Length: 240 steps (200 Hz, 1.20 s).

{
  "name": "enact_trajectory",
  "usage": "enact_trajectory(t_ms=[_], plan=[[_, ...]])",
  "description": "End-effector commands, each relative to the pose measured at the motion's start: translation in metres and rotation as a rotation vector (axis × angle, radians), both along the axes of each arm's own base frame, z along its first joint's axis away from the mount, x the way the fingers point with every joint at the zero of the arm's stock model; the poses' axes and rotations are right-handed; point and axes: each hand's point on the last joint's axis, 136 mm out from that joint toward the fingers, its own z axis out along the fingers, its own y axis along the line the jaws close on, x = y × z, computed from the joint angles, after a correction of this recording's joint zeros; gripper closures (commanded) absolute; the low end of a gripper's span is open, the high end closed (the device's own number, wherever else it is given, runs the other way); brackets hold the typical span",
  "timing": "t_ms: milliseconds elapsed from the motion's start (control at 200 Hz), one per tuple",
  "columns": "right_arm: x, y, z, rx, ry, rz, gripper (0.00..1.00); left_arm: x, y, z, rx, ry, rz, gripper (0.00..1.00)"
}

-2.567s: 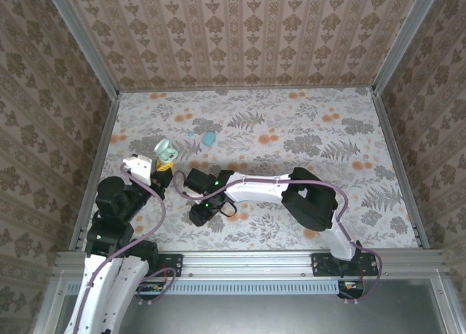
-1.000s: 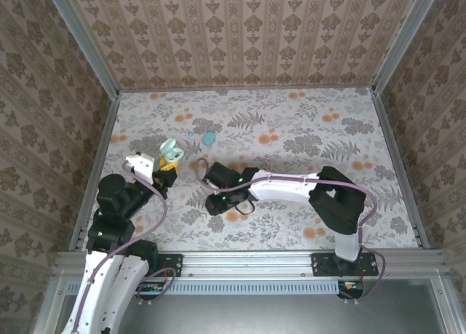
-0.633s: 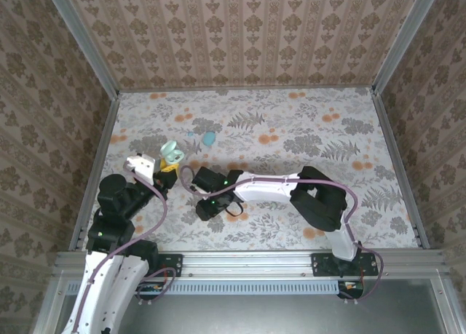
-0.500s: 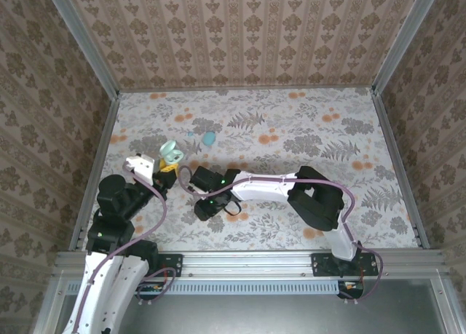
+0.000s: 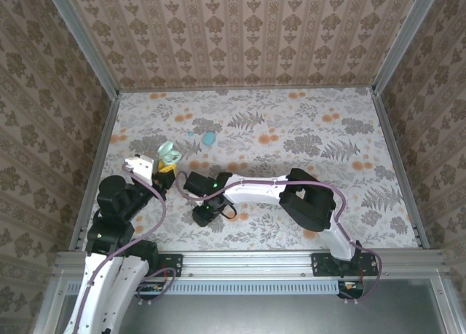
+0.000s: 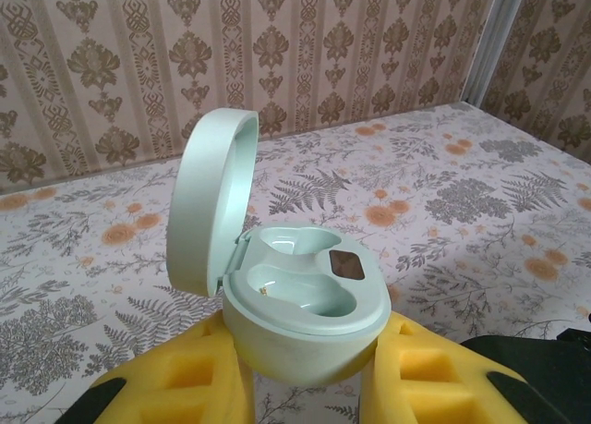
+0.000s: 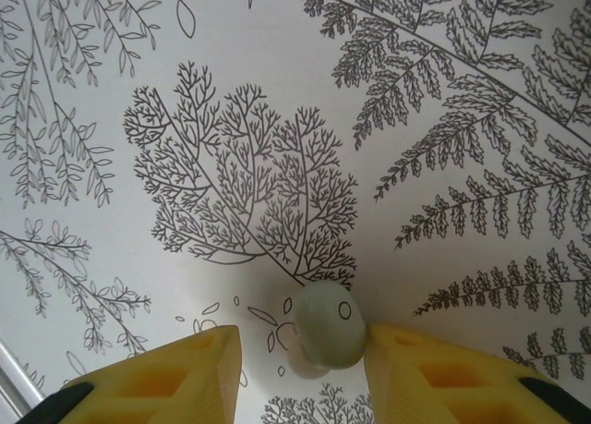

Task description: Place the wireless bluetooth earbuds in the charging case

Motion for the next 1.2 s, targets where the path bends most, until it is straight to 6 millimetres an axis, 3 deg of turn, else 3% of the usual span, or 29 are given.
enact_trajectory(t_ms=[0, 260, 705, 975, 1195], plan=[[-0.003, -0.003, -0.011, -0.060, -0.009, 0.029, 0.60, -0.005, -0.003, 0.010, -0.003, -0.038, -0.026, 0.92], [0.004, -0.004, -0.016, -0.093, -0.026, 0.000, 0.60, -0.005, -0.004, 0.009, -0.009, -0.034, -0.031, 0.92], [0.021, -0.009, -0.005, -0.068, -0.072, -0.130, 0.74, -0.005, -0.006, 0.007, -0.024, -0.025, -0.043, 0.92], [0.053, -0.048, 0.011, 0.044, -0.061, -0.393, 0.76, -0.005, -0.011, 0.005, -0.044, -0.026, -0.066, 0.92], [0.073, -0.083, 0.041, 0.110, -0.097, -0.514, 0.77, -0.006, -0.023, 0.009, -0.069, -0.046, -0.139, 0.92]])
